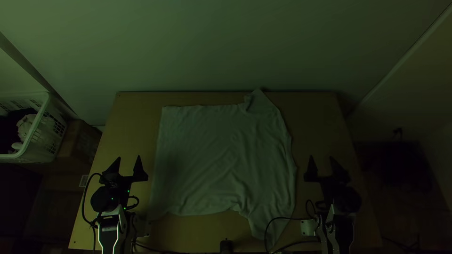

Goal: Fold the t-shirt

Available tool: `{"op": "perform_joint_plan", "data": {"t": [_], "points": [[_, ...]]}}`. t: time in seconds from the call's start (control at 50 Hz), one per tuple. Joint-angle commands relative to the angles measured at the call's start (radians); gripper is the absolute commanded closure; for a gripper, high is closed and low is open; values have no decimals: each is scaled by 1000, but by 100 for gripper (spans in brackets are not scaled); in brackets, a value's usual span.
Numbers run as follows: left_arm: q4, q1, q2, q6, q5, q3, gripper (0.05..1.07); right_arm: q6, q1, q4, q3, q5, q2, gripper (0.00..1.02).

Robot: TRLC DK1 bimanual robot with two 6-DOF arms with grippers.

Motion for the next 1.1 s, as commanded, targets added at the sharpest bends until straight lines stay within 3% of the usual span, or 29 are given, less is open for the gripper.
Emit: {"op": "perform_joint_plan", "data": {"t": [0.0,0.9,0.96,1.08], "points": [[-44,3,-7,16,3,-37,10,16,1,-12,-9,1,2,4],[-44,3,-7,16,3,-37,10,16,1,-12,-9,1,2,4],[-44,3,-7,16,3,-37,10,48,12,-12,-9,1,2,4],[-45,-5,-7,13,3,-37,10,48,39,-12,-9,1,2,4]]}}
